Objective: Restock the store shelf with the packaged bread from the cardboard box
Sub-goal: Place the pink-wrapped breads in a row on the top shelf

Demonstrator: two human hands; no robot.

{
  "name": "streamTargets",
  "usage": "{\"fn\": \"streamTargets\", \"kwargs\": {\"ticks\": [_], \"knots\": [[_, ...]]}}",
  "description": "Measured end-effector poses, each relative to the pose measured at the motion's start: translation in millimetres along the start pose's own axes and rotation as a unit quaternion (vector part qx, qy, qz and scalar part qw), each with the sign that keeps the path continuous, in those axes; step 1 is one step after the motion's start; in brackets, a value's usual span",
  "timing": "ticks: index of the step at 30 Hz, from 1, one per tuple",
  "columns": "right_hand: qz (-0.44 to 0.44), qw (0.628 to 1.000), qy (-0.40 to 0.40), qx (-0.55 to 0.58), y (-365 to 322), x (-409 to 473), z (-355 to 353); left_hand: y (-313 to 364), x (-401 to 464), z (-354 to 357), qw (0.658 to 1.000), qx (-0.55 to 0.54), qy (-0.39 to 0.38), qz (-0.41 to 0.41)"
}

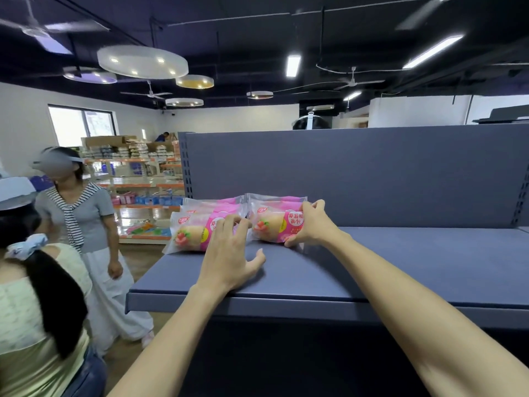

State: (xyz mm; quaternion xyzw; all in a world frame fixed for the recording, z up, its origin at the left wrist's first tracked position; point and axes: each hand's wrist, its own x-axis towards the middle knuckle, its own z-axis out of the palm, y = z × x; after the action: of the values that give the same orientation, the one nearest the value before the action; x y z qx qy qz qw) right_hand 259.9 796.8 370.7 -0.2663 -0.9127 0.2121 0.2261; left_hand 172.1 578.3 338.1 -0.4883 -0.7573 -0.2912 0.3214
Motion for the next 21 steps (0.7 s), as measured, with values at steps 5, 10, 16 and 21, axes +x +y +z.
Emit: {"fn": "streamTargets", "kwargs": {"ticks": [5,10,16,21], "knots": [[-0.037,0.998,-0.034,0.022,4.9,-1.7,-4.5,0.6,-0.2,0.0,1.0,0.0,-0.003,-0.005],[-0.092,0.995,0.023,0.039,3.7,-0.8,-0.5,1.1,-0.7,-0.7,1.0,-0.002,-0.001,-0.003],[-0.087,0.992,0.094,0.001,1.9,-1.4,12.5,0.8,-0.2,-0.1,1.0,0.001,-0.001,-0.002],[-0.203,0.939,0.2,-0.192,-13.1,-8.3,5.2,0.3,-0.2,0.7,1.0,0.003,0.001,-0.001]]}}
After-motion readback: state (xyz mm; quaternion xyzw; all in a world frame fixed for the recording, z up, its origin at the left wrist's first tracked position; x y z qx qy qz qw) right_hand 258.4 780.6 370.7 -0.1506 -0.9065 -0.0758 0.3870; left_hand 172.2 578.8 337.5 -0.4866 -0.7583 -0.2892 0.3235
